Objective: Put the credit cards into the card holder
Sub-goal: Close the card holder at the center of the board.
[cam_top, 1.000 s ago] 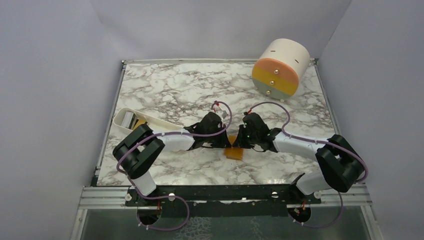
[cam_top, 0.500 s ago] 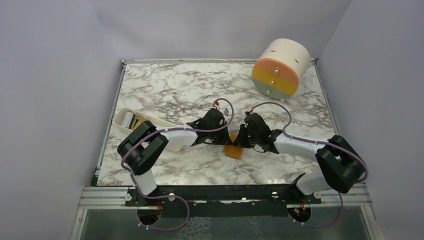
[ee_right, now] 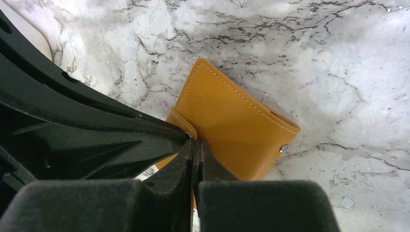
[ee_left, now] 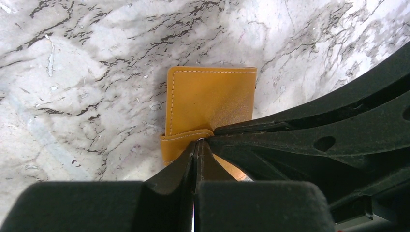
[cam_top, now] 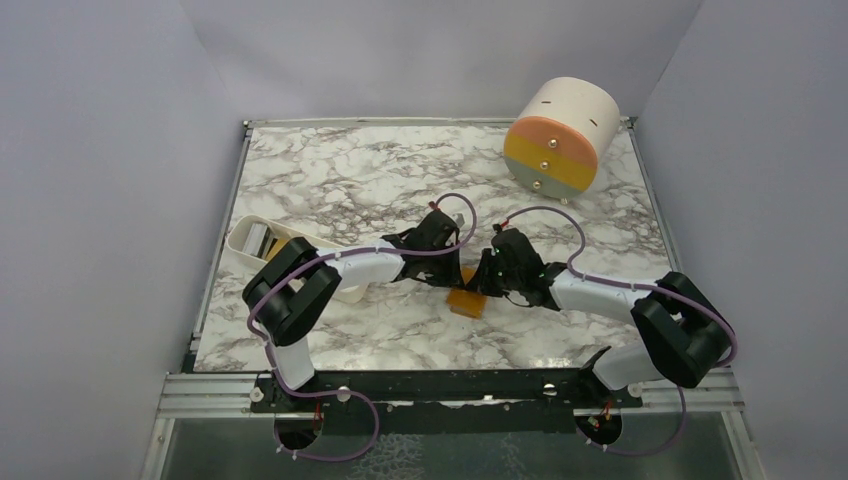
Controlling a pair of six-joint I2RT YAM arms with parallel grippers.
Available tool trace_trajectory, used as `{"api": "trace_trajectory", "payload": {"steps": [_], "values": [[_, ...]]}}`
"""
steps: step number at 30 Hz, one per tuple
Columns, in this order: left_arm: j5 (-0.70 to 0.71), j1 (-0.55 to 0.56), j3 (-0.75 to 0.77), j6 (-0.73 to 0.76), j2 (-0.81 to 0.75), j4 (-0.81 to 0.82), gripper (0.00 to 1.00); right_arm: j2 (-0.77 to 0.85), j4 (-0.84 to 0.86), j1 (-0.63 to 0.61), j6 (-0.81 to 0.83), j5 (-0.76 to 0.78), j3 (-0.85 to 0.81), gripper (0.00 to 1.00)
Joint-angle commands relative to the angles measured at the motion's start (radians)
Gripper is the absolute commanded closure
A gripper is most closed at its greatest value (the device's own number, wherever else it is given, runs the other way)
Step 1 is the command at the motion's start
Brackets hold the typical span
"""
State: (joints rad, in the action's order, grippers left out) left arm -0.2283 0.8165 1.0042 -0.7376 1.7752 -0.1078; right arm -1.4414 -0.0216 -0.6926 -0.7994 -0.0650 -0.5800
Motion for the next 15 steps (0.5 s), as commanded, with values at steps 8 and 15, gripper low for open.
{"api": "trace_trajectory", "payload": {"steps": [8,15], "values": [[0.031,-0.009,-0.119,-0.035,-0.161,0.109,0.8,0.154,-0.254,-0.018,0.106,0.108,-0.056,0.78],[0.185,-0.023,-0.06,0.058,-0.348,0.002,0.58,0.292,-0.405,-0.017,0.141,0.157,-0.154,0.52]]}}
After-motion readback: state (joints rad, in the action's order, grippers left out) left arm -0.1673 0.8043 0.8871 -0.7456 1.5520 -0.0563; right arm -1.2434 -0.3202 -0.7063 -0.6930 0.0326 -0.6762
